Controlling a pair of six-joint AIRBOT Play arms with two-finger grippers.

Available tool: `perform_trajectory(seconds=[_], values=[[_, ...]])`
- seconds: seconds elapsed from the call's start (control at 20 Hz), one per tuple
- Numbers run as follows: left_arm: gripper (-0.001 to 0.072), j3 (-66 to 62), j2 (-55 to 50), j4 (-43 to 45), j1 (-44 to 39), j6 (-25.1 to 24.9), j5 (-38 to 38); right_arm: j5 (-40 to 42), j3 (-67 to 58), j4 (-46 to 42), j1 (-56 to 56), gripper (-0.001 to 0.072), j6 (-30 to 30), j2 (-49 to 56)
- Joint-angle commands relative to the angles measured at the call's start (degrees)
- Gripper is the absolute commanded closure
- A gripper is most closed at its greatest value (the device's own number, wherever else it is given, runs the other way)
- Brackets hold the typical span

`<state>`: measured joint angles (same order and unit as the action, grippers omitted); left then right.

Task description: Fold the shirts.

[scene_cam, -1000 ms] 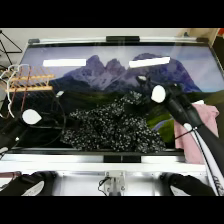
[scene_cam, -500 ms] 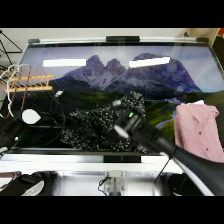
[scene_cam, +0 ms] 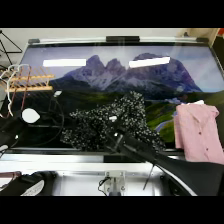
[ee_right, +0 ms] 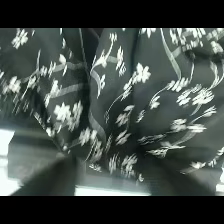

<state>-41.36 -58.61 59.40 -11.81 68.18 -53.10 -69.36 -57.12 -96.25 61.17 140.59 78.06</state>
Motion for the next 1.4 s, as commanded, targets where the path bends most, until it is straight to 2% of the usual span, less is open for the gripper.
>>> perform_trajectory(seconds=[0.0,0.05,0.1,0.25,0.3,0.4,0.55,0.6,0.85,1.0,1.15,1.2,1.3,1.35], values=[[0.0655,0.02,-0.33,0.15,0.07,-0.04,-0.02,0.92,0.44,-3.72,-0.39,0.0484,2.4,2.38],[0.0655,0.02,-0.35,0.15,0.07,-0.04,-0.02,0.22,0.33,-3.96,-1.6,0.0611,2.84,2.03],[0.0655,0.02,-0.35,0.15,0.07,-0.04,-0.02,-0.11,0.26,-4.35,-3.3,0.0648,2.75,1.16],[0.0655,-0.09,-0.35,0.13,0.07,-0.02,0.0,0.96,0.26,-4.09,-9.84,0.065,-1.9,-4.52],[0.0655,-0.24,-0.33,0.11,0.07,-0.02,0.0,2.08,0.26,-2.32,-12.48,0.065,-5.7,-6.99],[0.0655,-1.09,-0.31,-0.83,0.07,-0.02,0.04,4.63,-0.68,6.03,-19.3,0.065,-17.35,-11.56],[0.0655,-2.27,-0.33,-7.69,-0.04,-0.09,3.06,5.46,-5.09,20.9,-29.92,0.0651,-33.2,-13.07],[0.0655,-2.25,-0.44,-10.21,-0.2,-0.09,5.35,5.6,-6.49,24.33,-32.5,0.0651,-35.89,-12.2],[0.0654,-2.19,-2.89,-11.23,-0.7,-0.09,17.59,6.51,-8.39,26.45,-38.38,0.0651,-37.59,-2.97],[0.0638,-2.19,-6.73,-11.23,-0.7,-0.09,18.1,8.96,-8.39,30.56,-37.46,0.0649,-38.12,2.27],[0.0623,-2.21,-10.19,-9.64,0.2,-0.72,15.47,9.75,-8.9,35.15,-37.11,0.0649,-42.42,2.03],[0.0583,-2.23,-10.43,-9.66,1.18,-0.68,14.23,8.9,-9.42,35.32,-37.05,0.0649,-42.77,1.16],[0.0366,-3.17,-10.34,-9.66,3.91,-0.68,9.84,7.72,-10.21,35.41,-37.05,0.0649,-42.75,-1.07],[0.0338,-4.42,-10.34,-9.66,5.75,-0.83,6.01,7.76,-10.25,35.6,-37.03,0.0649,-42.75,-2.27]])
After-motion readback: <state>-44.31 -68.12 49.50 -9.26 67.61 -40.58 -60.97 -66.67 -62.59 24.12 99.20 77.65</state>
